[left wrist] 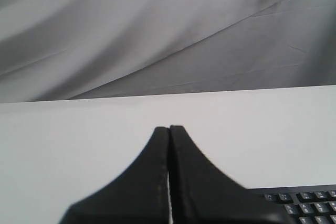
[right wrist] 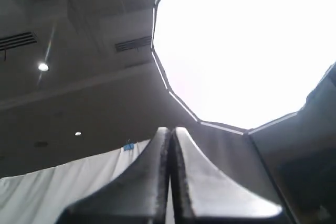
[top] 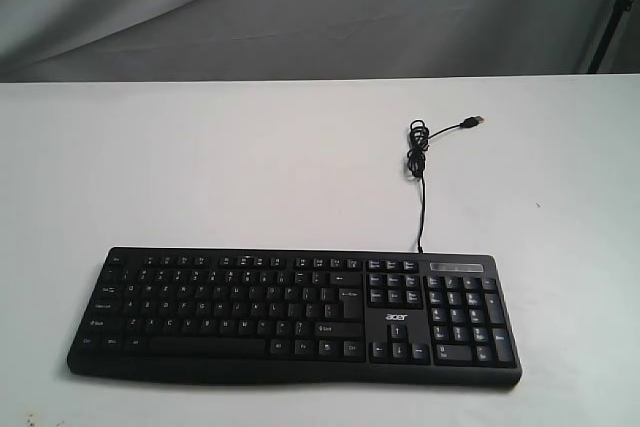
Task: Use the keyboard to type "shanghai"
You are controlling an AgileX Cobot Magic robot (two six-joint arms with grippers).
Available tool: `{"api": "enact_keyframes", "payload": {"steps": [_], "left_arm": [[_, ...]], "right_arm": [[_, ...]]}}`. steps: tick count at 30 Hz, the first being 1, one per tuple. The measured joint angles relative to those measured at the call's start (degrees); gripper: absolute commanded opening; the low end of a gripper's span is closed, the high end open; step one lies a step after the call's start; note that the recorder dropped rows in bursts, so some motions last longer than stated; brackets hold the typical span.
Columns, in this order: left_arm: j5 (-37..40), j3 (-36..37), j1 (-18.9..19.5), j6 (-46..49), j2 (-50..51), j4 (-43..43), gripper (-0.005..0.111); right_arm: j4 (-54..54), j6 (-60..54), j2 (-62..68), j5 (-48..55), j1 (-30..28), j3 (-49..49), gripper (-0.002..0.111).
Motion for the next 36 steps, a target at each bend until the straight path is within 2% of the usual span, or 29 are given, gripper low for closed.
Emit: {"api": "enact_keyframes", "payload": {"steps": [5, 7, 10, 15, 18, 21, 24, 27, 30, 33, 36], "left_arm": [[0.00, 0.00, 0.00, 0.00, 0.00, 0.00, 0.000], [0.00, 0.00, 0.00, 0.00, 0.00, 0.00, 0.000], [0.00, 0.00, 0.00, 0.00, 0.00, 0.00, 0.000], [0.00, 0.00, 0.00, 0.00, 0.00, 0.00, 0.000], [0.00, 0.00, 0.00, 0.00, 0.00, 0.00, 0.000], [0.00, 0.00, 0.00, 0.00, 0.00, 0.00, 0.000], [0.00, 0.00, 0.00, 0.00, 0.00, 0.00, 0.000], [0.00, 0.00, 0.00, 0.00, 0.00, 0.00, 0.000], [0.00, 0.00, 0.00, 0.00, 0.00, 0.00, 0.000], [0.00, 0.00, 0.00, 0.00, 0.00, 0.00, 0.000], [0.00, 0.00, 0.00, 0.00, 0.00, 0.00, 0.000]], "right_arm": [[-2.62, 2.34, 9.76, 20.65, 0.00, -16.31, 0.000], [-3.72, 5.13, 23.78, 35.96, 0.00, -28.98, 0.000], [-4.69, 4.56, 35.86, 40.08, 0.00, -36.50, 0.000], [-9.75, 2.69, 47.55, 36.20, 0.13, -45.63, 0.000], [-18.75, 1.66, 53.71, 46.38, 5.02, -54.84, 0.000], [-14.63, -15.17, 63.82, 63.73, 12.09, -66.54, 0.000], [4.31, -45.90, 75.18, 81.12, 17.41, -76.33, 0.000], [17.15, -63.81, 81.04, 86.36, 19.86, -78.45, 0.000], [26.40, -72.68, 86.85, 87.80, 23.05, -78.81, 0.000], [29.13, -76.06, 92.42, 88.03, 26.98, -79.03, 0.000], [29.99, -78.35, 103.24, 85.15, 36.04, -79.41, 0.000]]}}
